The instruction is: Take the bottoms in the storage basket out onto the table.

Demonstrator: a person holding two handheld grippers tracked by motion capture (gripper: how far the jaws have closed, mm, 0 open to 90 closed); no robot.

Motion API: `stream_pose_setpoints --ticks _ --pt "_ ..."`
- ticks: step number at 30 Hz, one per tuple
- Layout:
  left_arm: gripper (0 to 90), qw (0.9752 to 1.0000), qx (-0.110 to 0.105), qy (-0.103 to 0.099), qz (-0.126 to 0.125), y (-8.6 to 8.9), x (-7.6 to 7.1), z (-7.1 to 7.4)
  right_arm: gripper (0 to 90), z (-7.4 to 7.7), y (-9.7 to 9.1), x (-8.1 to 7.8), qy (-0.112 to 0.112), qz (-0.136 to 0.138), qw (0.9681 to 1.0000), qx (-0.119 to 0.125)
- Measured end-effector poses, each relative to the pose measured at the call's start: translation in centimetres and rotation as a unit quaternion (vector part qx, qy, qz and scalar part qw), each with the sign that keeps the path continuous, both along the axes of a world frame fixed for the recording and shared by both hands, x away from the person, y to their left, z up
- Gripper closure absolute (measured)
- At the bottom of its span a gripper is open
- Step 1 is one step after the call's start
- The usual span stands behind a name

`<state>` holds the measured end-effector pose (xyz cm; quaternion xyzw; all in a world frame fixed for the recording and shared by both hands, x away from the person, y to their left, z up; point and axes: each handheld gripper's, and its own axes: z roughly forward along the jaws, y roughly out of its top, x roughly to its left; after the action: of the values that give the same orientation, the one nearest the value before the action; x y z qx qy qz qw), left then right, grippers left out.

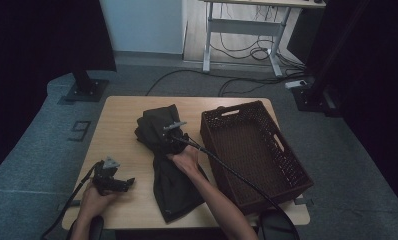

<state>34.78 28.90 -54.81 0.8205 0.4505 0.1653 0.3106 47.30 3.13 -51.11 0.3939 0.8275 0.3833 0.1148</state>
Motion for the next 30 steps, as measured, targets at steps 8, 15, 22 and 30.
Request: stream_pose_setpoints --ticks 8,15,22,30 --pt "0.0 1.0 0.0 0.0 0.0 0.0 0.0 0.0 13.2 1.6 -0.2 -0.2 -0.015 0.003 0.9998 -0.013" --pt "0.0 1.0 0.0 0.0 0.0 0.0 0.0 0.0 11.4 3.2 -0.5 -0.3 -0.008 0.004 0.9999 -0.012" --pt "0.0 1.0 0.001 0.0 0.0 0.0 0.0 0.0 10.3 4.9 -1.0 -0.6 -0.02 0.008 0.9995 -0.022" --pt "0.0 1.0 0.001 0.001 0.0 0.0 0.0 0.0 10.5 8.1 -2.0 -1.3 -0.045 0.027 0.9985 -0.015"
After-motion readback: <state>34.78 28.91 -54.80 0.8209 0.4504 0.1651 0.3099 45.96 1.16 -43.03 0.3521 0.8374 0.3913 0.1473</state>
